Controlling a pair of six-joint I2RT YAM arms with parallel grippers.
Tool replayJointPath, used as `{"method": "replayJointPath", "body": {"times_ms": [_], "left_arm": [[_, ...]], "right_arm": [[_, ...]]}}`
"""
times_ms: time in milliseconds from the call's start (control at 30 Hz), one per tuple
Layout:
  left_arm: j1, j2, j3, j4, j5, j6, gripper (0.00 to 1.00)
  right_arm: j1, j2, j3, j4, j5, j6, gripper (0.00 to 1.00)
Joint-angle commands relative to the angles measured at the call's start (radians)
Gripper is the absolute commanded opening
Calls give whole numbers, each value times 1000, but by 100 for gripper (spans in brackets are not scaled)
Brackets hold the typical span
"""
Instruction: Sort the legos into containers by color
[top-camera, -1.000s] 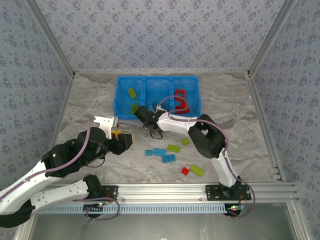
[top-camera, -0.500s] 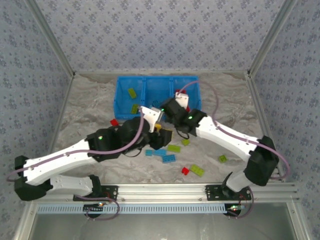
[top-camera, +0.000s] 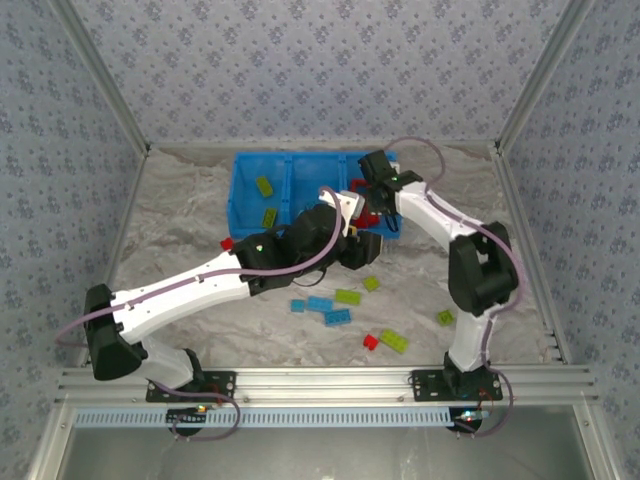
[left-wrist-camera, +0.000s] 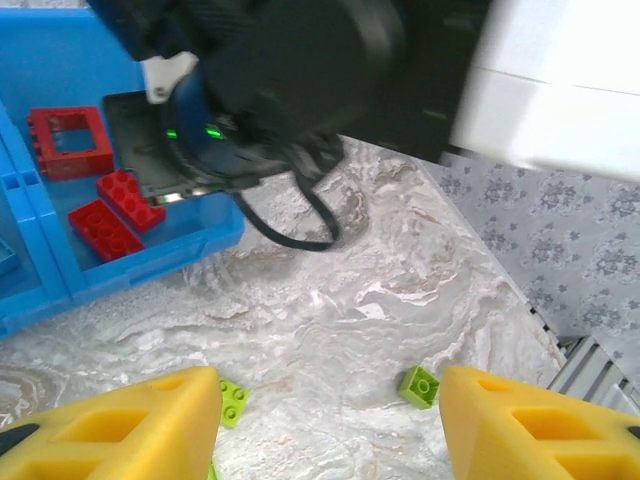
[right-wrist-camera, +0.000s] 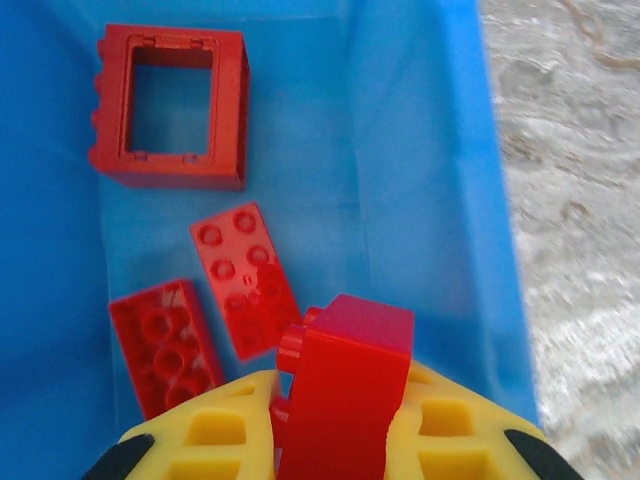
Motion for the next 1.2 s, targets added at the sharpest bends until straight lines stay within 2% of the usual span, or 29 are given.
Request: {"method": "replayJointPath", "body": {"times_ms": [0, 233, 367, 400, 567, 633, 933, 1033, 1167], "left_arm": [[-10, -14, 35, 39, -45, -7, 60], [-21, -59, -31, 18, -124, -24, 60], [-35, -82, -60, -11, -140, -29, 60], [-39, -89, -71, -19, -145, -32, 60], [-52, -127, -146, -34, -159, -69, 60], [-60, -141, -174, -43, -169, -88, 60], [-78, -121, -223, -91, -159, -118, 60], [-77, -69, -215, -101, -121, -88, 60], [-55, 51, -164, -130, -21, -7, 62]], "right_arm": [[-12, 83, 116, -63, -29, -36, 17], [-22, 275, 287, -156, 32, 27, 19], [-23, 323, 323, -164, 58, 37, 21], [-24, 325, 326, -162, 56, 35, 24], [-17, 286, 316, -161, 41, 37, 51], [-15, 237, 299, -152, 43, 39, 56], [11, -57, 250, -154, 29, 52, 56], [16, -229, 140, -129, 6, 60, 56], [30, -561, -111, -77, -63, 24, 57]]}}
